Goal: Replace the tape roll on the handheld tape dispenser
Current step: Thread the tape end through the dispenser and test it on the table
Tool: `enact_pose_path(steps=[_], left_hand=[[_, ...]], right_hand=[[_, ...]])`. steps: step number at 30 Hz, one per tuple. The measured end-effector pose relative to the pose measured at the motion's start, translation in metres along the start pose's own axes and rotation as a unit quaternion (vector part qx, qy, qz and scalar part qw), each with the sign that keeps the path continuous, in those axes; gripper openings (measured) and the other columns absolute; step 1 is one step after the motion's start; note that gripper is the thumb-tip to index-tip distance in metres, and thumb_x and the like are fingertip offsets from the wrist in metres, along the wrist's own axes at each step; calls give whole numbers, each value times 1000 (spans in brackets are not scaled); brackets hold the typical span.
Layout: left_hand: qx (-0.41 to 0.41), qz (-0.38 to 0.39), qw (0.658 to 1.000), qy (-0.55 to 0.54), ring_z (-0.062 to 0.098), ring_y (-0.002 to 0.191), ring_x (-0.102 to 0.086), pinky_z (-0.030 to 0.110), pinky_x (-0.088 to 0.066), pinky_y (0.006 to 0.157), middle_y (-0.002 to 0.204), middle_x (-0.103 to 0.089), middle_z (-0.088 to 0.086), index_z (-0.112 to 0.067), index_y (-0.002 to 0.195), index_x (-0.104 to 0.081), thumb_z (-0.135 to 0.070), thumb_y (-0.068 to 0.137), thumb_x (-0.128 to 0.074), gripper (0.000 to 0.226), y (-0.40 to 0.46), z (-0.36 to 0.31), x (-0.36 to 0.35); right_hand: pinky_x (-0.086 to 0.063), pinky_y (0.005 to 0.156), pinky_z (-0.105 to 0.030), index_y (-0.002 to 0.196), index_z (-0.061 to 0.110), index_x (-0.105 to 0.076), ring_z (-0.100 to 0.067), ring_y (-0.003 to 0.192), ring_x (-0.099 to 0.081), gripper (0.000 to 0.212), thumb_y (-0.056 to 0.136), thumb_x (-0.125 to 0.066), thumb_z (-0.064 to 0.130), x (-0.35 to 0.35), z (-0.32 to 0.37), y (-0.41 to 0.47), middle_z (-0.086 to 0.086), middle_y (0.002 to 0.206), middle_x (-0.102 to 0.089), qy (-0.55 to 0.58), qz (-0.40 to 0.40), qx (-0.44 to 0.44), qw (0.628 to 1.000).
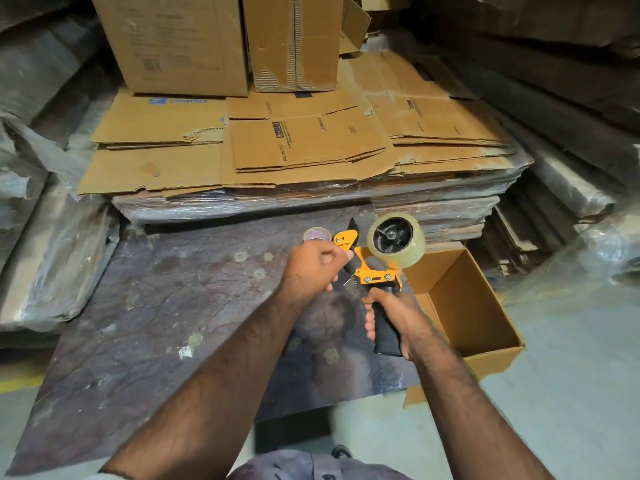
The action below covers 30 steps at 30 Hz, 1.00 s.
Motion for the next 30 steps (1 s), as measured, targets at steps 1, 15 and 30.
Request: enact_pose_path(steps=[1, 15, 30], left_hand=[[1, 26, 1000, 13, 17, 43, -60, 26, -52, 51, 50, -62, -1, -18, 78, -76, -43, 88, -71, 27, 3, -6, -4], [128, 9, 992, 9, 18, 49, -50, 32, -47, 67, 35, -44, -10, -19, 40, -56, -80, 49, -69, 62, 0, -12, -59], [-66, 8, 940, 334, 27, 89, -66, 35, -52, 72, 91, -72, 6, -24, 93, -75, -38, 92, -62, 19, 10, -17, -22]], right_hand=[[-47, 43, -25, 72, 6, -62, -22, 38, -52, 15, 86, -61, 11, 0, 0, 0, -12, 55, -56, -16, -6, 11, 1000], [-52, 46, -29, 89, 2, -66, -23, 44, -62, 15, 86, -62, 16, 3, 2, 1, -15, 61, -66, -133, -65, 79, 986], [-50, 42, -26, 80, 2, -65, -17, 43, -57, 13, 84, -77, 3, -9, -10, 1, -10, 57, -62, -41, 48, 57, 996]])
Point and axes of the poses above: each hand's wrist, its own y-axis towards the middle knuckle, its own x-axis out of the back of the hand, z = x × y, the point moved 5 cm from there along y, towards the middle knuckle
